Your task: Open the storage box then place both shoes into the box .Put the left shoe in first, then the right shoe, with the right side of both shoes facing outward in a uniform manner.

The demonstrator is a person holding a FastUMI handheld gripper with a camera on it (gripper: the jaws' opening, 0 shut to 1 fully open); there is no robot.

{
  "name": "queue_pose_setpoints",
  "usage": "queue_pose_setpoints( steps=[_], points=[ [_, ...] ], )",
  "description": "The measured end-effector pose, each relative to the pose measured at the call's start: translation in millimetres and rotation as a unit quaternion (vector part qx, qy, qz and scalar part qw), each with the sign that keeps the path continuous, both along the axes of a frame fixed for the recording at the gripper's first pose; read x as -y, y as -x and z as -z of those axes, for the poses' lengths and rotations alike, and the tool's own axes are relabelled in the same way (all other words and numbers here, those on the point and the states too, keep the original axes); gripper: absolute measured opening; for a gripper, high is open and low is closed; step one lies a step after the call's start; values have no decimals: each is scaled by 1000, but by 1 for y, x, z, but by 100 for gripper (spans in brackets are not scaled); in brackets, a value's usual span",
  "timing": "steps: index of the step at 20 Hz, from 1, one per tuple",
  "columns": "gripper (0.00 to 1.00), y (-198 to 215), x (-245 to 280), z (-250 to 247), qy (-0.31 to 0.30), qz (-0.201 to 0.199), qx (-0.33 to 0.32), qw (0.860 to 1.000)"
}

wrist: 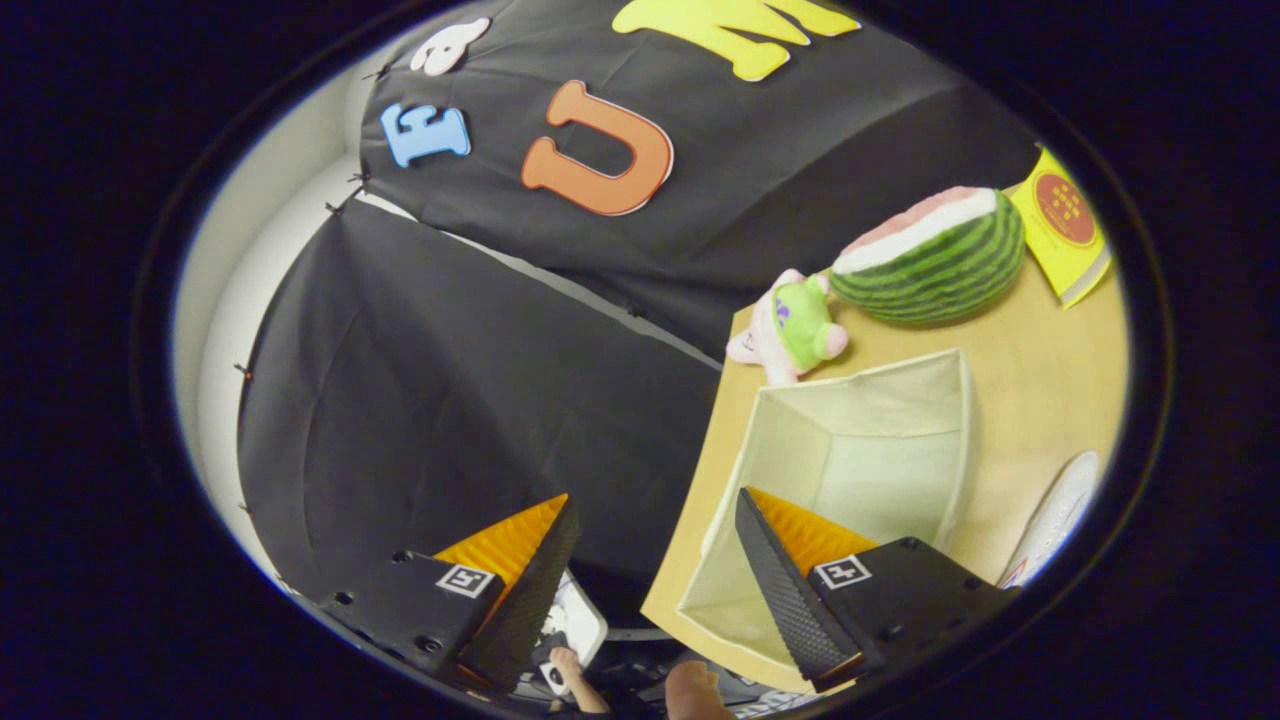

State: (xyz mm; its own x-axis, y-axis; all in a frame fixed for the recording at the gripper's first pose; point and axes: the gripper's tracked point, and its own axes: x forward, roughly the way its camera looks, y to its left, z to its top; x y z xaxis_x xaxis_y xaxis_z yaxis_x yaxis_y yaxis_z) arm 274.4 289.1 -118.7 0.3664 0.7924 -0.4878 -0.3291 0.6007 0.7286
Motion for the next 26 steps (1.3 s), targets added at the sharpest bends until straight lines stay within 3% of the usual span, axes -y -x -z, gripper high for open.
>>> queue_pose_setpoints(
  steps=[4,8,12,19,22,26],
  points=[
    [100,6,53,25,63,17,-1,998],
    [100,20,114,74,155,35,-35,987],
    [100,23,168,106,198,54,-57,977],
    [99,53,257,164,312,58,-71,946],
    [93,72,275,188,332,32,-93,938],
    [79,84,289,222,342,31,-134,930]
  ],
)
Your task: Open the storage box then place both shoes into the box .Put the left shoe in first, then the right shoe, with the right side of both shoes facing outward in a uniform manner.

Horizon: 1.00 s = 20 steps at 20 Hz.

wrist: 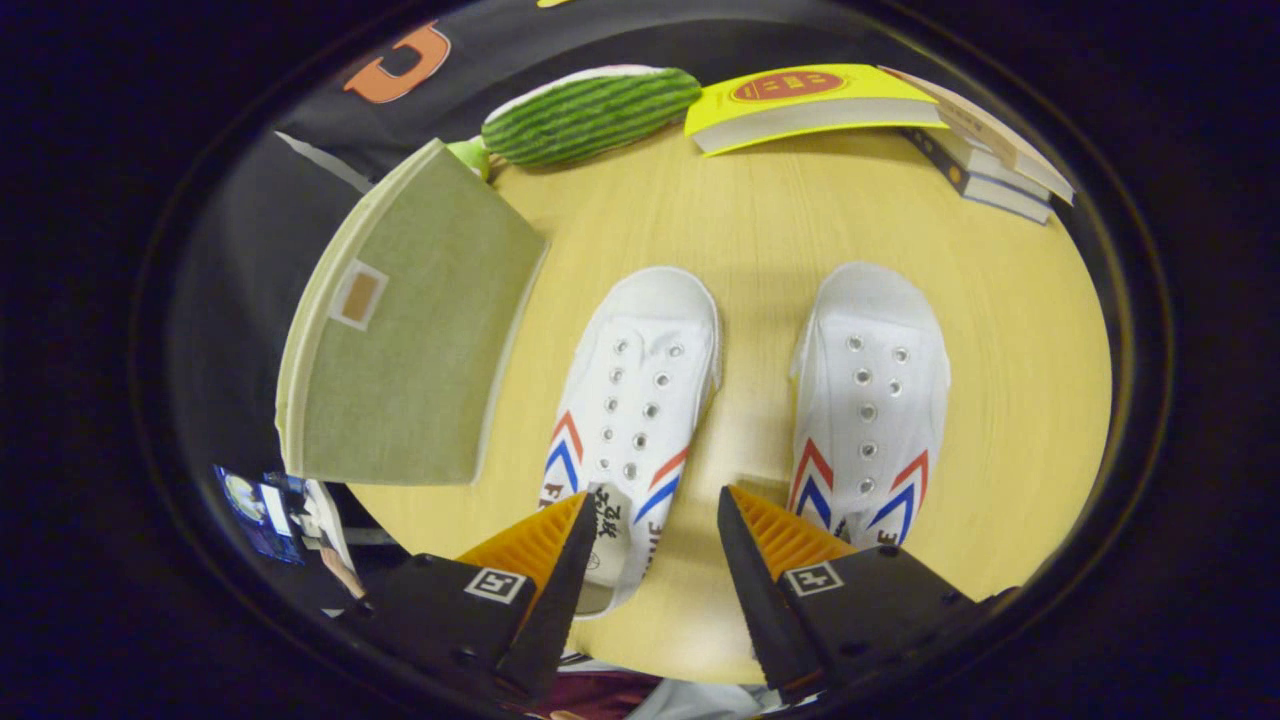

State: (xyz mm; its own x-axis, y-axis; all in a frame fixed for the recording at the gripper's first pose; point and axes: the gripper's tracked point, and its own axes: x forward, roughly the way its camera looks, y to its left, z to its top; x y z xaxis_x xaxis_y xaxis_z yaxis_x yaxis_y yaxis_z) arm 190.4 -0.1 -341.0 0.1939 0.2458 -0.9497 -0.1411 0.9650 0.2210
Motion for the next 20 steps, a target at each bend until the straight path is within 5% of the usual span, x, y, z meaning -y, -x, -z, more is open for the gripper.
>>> queue_pose_setpoints(
  steps=[7,13,20],
  points=[
    [7,1,-16,13,-79,66,-51,993],
    [6,7,-21,-6,-108,74,-40,991],
    [6,-2,-45,-97,-115,42,28,992]
  ],
)
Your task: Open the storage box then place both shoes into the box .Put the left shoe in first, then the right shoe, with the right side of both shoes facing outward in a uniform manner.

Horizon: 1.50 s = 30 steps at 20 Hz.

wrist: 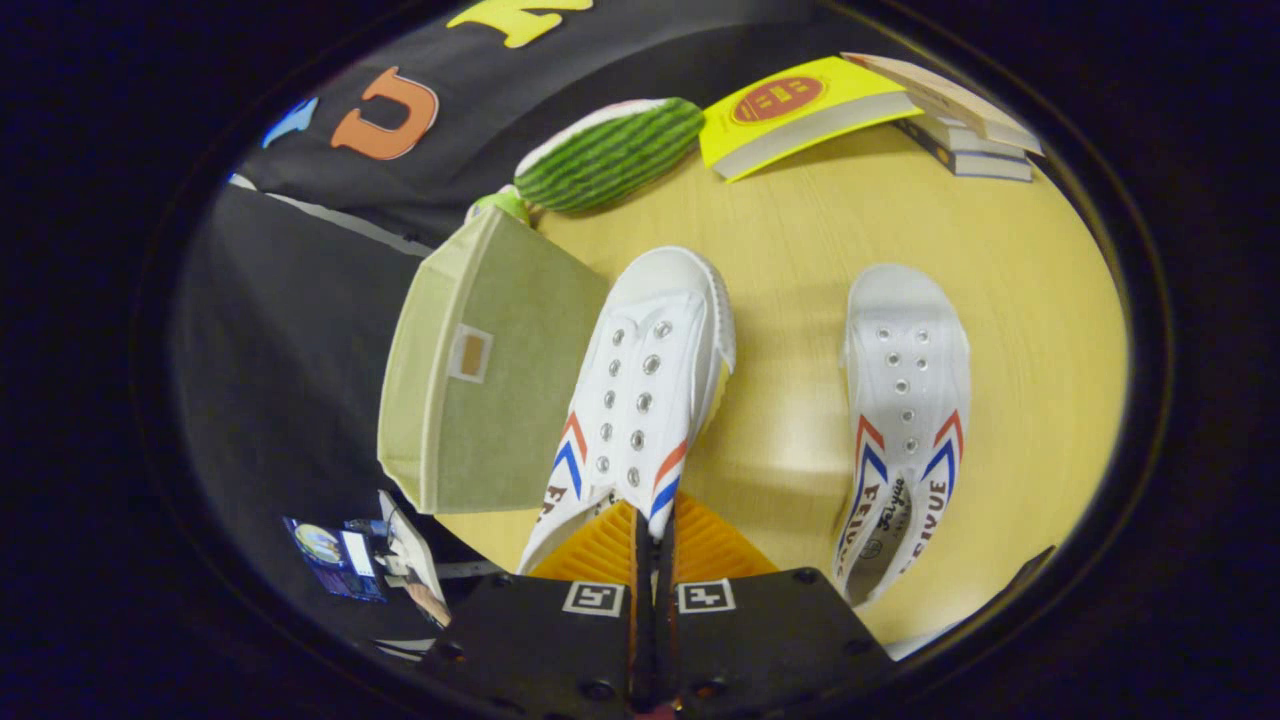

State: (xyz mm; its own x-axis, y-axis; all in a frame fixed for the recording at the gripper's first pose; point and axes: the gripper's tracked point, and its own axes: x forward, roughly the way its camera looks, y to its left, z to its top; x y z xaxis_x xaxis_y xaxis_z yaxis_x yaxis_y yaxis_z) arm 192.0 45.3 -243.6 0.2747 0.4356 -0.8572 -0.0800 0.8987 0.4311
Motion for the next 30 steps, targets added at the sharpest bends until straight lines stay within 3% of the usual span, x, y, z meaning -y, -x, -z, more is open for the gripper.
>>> queue_pose_setpoints(
  steps=[8,13,23,30],
  points=[
    [6,-18,-58,-83,-3,0,47,999],
    [6,-33,-110,-94,-8,5,59,998],
    [6,-48,-231,-36,1,6,79,997],
    [6,-56,-262,17,33,20,80,996]
  ],
)
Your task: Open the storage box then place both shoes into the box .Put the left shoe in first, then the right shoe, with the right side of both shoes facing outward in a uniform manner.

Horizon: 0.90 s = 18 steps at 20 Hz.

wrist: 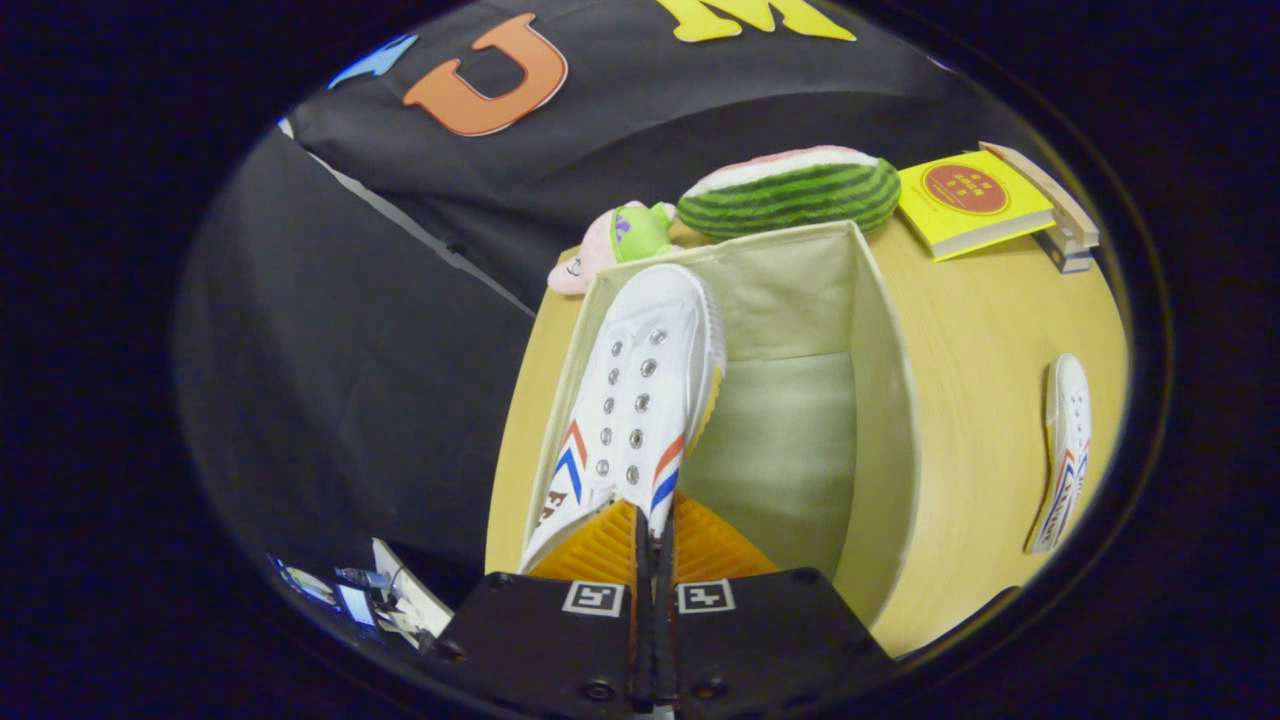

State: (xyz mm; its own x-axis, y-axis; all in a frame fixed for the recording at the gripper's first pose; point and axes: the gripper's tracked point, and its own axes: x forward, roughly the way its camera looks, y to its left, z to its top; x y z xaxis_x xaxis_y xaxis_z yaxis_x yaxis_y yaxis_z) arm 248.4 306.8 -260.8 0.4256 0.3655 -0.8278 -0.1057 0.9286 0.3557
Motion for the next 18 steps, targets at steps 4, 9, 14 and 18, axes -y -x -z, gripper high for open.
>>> queue_pose_setpoints(
  steps=[4,9,14,18],
  points=[
    [6,-9,-6,21,10,2,-1,1000],
    [48,-11,-12,15,13,-33,30,999],
    [100,-3,14,-18,47,-46,70,995],
    [100,11,41,-49,59,-56,99,992]
  ],
)
